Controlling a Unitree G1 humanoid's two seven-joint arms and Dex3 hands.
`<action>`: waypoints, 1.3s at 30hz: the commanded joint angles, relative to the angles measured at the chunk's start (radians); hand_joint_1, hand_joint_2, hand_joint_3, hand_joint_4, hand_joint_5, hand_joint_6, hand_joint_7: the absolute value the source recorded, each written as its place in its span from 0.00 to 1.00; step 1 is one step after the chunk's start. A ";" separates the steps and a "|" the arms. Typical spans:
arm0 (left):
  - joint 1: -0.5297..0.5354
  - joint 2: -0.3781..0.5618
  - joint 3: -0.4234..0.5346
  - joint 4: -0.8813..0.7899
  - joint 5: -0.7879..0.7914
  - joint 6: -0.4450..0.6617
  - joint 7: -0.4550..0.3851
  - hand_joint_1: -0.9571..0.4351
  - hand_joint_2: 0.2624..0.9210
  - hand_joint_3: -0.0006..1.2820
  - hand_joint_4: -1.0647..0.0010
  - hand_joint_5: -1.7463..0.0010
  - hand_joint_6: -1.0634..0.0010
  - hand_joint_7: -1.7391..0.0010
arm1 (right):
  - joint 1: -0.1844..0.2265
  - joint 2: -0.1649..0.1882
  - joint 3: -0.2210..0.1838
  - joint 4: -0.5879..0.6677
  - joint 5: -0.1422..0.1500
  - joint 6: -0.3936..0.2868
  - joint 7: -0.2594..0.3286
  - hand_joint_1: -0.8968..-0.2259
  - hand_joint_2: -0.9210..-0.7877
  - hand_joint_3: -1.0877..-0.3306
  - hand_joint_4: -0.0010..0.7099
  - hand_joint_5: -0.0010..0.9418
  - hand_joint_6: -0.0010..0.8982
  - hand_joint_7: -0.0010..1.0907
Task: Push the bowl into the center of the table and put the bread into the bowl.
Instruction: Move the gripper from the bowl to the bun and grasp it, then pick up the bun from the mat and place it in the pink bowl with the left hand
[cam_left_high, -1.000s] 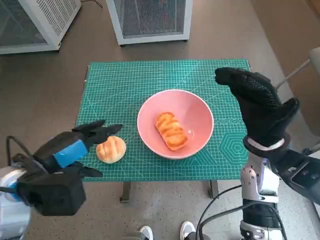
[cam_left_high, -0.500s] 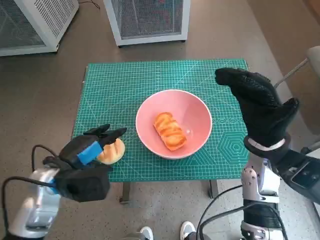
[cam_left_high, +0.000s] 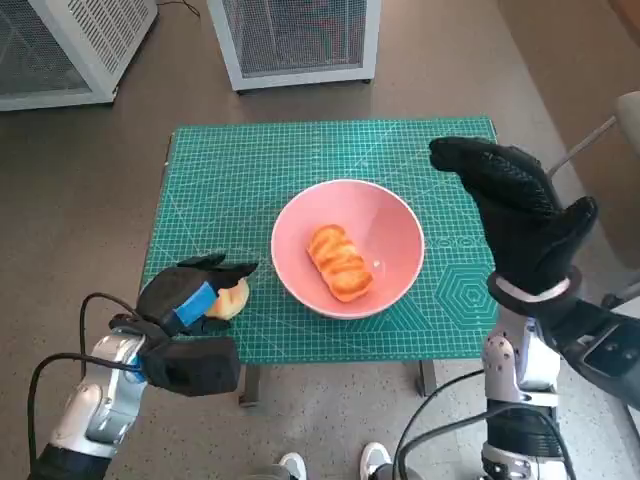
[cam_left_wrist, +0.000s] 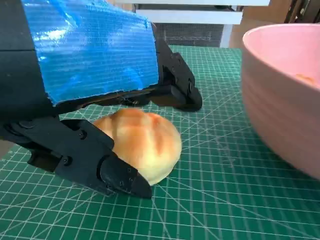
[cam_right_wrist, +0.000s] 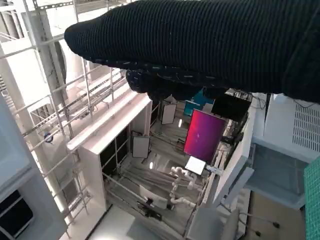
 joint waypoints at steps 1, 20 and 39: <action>-0.020 0.014 -0.018 0.031 0.036 -0.002 0.006 0.65 0.99 0.09 0.40 0.51 0.43 0.38 | 0.027 -0.010 -0.002 0.002 0.002 0.013 0.013 0.75 0.00 0.81 0.87 0.03 0.16 0.63; 0.006 0.041 0.107 -0.186 -0.068 0.034 -0.103 0.69 0.99 0.04 0.32 0.33 0.39 0.36 | 0.026 -0.004 -0.003 0.009 0.004 0.019 0.014 0.76 0.00 0.80 0.88 0.03 0.16 0.64; -0.162 -0.020 0.180 -0.409 -0.104 0.040 -0.093 0.69 1.00 0.03 0.31 0.32 0.37 0.40 | 0.019 0.002 0.002 0.016 0.008 0.025 0.018 0.76 0.00 0.80 0.88 0.02 0.15 0.65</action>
